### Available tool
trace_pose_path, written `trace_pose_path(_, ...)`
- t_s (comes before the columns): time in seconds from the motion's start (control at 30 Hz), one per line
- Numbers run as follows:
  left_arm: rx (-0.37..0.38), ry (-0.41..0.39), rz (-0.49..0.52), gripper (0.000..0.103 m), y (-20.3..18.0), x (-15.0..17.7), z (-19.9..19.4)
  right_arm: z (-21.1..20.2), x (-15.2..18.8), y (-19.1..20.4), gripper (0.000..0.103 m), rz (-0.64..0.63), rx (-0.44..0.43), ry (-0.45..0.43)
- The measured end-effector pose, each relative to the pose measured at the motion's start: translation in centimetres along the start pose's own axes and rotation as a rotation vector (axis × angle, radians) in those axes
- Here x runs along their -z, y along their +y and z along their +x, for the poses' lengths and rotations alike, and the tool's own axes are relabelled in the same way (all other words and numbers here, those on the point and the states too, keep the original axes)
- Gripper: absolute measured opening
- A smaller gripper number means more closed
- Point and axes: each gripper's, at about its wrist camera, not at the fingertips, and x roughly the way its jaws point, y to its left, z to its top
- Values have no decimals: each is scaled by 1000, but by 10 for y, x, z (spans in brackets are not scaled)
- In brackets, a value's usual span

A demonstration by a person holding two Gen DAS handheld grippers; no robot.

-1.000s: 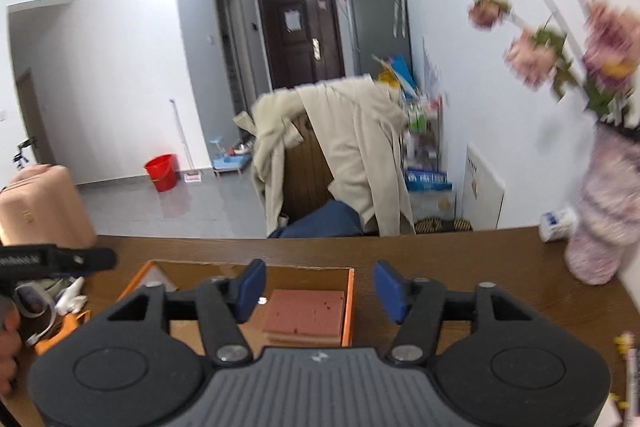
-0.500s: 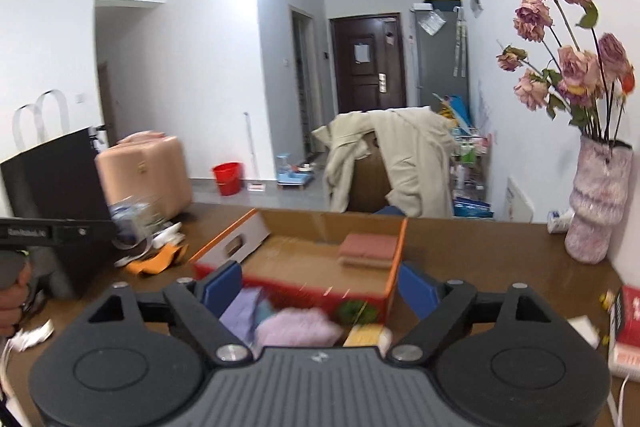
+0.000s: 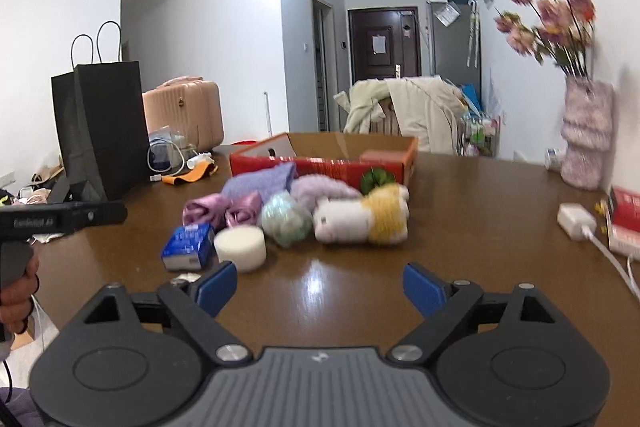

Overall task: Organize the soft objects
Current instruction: 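Withdraw both grippers from the box back toward the pile, then close both grippers on the white-and-yellow plush lamb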

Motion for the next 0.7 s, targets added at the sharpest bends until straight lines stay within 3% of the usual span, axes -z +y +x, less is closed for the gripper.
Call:
trace_pose_path(0.17,66,0,4,98,-21,15,1,-1,22,-11,90,31,22,0)
trace_pose_path(0.4,149,35,26,96,-51,18,15,-1,25,-24,90,84,52,-22)
trace_pose_path(0.47,160,43,27,93,-56,19,19,-1,24,-27,90,90,56,-29)
trace_pose_path(0.57,162,74,29,79,-60,20,29,4,21,-31,90,93,61,-31)
trace_pose_path(0.7,196,102,-24,71,-64,6,52,22,9,-39,90,92,62,-31)
